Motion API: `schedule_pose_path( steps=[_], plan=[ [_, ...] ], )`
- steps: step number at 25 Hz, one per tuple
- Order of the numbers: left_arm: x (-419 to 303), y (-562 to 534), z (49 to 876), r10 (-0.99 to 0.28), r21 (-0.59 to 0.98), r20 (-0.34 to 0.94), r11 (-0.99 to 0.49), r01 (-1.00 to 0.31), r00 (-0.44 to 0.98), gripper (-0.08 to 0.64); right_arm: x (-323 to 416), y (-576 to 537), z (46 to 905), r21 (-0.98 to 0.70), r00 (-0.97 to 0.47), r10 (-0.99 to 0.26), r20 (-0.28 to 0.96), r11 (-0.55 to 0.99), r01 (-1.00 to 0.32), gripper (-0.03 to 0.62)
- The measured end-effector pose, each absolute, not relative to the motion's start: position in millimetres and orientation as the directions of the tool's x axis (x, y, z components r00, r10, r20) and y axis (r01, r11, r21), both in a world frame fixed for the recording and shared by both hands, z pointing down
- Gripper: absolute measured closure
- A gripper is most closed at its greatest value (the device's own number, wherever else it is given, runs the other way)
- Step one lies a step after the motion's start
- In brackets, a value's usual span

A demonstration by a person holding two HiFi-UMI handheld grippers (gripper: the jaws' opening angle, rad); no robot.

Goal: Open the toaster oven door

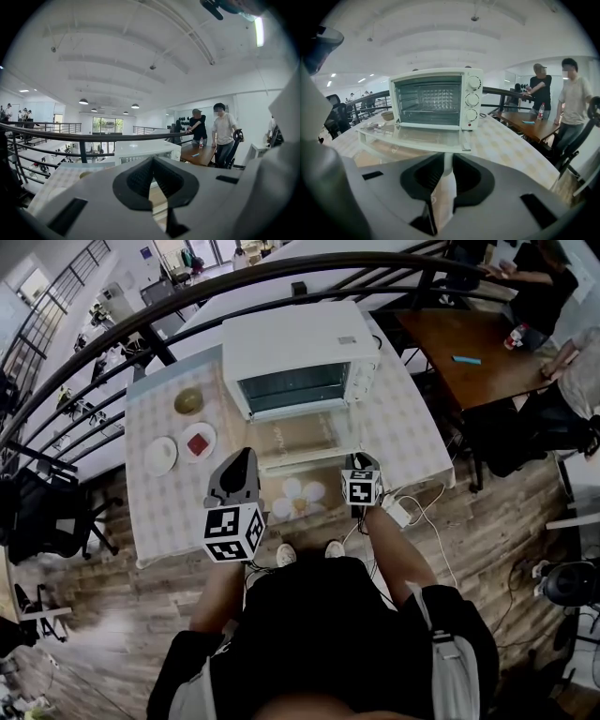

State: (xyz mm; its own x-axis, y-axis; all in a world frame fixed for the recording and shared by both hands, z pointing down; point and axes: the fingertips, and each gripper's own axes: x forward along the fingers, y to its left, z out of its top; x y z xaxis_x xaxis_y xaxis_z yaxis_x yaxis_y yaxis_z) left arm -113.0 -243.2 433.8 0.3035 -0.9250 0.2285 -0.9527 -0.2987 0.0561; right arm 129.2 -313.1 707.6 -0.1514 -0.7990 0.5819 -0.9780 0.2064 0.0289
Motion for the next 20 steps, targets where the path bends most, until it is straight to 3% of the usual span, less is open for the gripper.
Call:
schedule_pose_path(
  steps=[20],
  plan=[
    [-107.9, -253.9, 429.1, -0.931, 0.046, 0.223, -0.285, -0.957, 0.288, 0.546, 127.2, -298.6, 761.4, -0.010, -0.158, -0.679, 0.717, 0.216, -0.976, 0.526]
  ],
)
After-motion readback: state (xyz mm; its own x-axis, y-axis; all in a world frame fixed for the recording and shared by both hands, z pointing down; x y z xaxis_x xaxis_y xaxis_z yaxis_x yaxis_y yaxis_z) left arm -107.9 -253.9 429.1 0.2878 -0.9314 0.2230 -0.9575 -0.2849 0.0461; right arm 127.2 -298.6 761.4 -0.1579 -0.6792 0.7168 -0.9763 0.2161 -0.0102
